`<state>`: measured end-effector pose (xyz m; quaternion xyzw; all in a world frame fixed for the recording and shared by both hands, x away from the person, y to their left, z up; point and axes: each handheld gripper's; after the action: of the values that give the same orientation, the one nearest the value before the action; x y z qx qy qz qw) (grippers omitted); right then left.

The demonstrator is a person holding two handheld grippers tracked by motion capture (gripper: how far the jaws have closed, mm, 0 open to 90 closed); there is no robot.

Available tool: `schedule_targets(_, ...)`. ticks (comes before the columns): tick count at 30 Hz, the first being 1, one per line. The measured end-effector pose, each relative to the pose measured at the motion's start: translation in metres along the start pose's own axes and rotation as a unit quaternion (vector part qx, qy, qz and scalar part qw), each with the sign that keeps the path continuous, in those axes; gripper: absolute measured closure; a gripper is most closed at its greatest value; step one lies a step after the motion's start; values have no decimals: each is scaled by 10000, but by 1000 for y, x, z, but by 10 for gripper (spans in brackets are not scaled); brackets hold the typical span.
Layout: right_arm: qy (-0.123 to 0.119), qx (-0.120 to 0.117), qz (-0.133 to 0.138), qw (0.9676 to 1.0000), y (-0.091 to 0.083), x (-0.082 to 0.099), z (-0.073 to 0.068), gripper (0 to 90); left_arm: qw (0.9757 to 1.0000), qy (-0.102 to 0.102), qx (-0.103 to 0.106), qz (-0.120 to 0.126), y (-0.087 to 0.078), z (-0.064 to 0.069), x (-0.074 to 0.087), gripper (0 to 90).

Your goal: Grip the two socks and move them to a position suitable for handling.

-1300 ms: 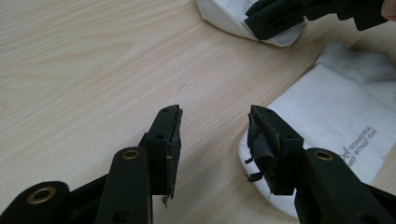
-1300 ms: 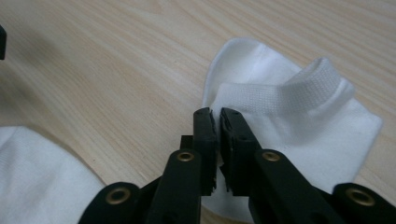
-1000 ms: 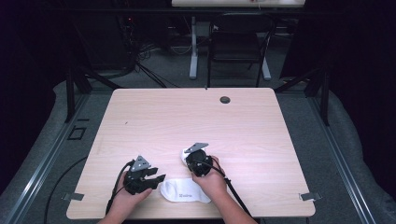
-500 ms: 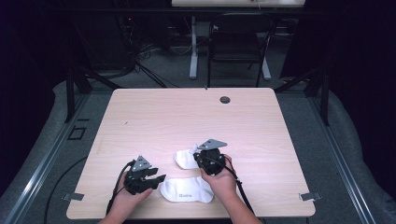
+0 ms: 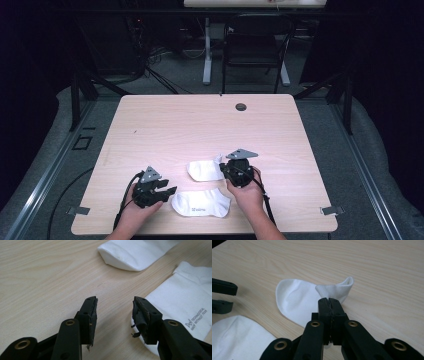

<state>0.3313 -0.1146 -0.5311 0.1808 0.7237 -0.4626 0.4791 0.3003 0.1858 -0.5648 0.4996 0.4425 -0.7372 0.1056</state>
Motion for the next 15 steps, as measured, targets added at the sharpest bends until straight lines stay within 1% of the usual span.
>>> schedule_targets(3, 44, 37, -30, 10000, -1, 3, 4, 896, 10000, -14, -1, 7, 0, 0, 0, 543)
schedule_targets(4, 112, 75, -47, 9999, -1, 7, 7, 896, 10000, -14, -2, 5, 0, 0, 0, 543)
schedule_targets(6, 142, 118, -51, 9998, -1, 12, 10, 896, 10000, -24, -6, -6, 0, -1, 0, 543)
schedule_targets(7, 121, 147, -106, 9998, -1, 14, 13, 896, 10000, -28, -17, -2, 1, -1, 0, 543)
schedule_targets(8, 167, 184, -100, 9996, -1, 17, 15, 895, 10000, -30, -19, 0, 1, -1, 0, 543)
schedule_targets(9, 167, 184, -100, 9996, -1, 17, 15, 895, 10000, -30, -19, 0, 1, -1, 0, 543)
schedule_targets(10, 222, 225, -151, 9994, 0, 23, 20, 895, 10000, -36, -20, 5, 1, -1, 0, 544)
schedule_targets(11, 276, 251, -163, 9992, 1, 25, 22, 894, 10000, -43, -25, -8, 2, -1, 0, 543)
schedule_targets(13, 279, 278, -180, 9991, 1, 27, 24, 894, 10000, -38, -34, -14, 2, -1, 0, 543)
schedule_targets(14, 331, 332, -222, 9987, 1, 30, 28, 891, 10000, -39, -42, -15, 2, -2, 0, 544)
schedule_targets(15, 331, 332, -222, 9987, 1, 30, 28, 891, 10000, -39, -42, -15, 2, -2, 0, 544)
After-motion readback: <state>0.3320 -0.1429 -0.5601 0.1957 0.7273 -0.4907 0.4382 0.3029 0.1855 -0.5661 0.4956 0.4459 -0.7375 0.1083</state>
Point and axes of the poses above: each handheld gripper's, and its own axes: y roughly forward along the jaws, x roughly out of its underside, z roughly to its right, and after that the axes turned 10 degrees about z, right-handed
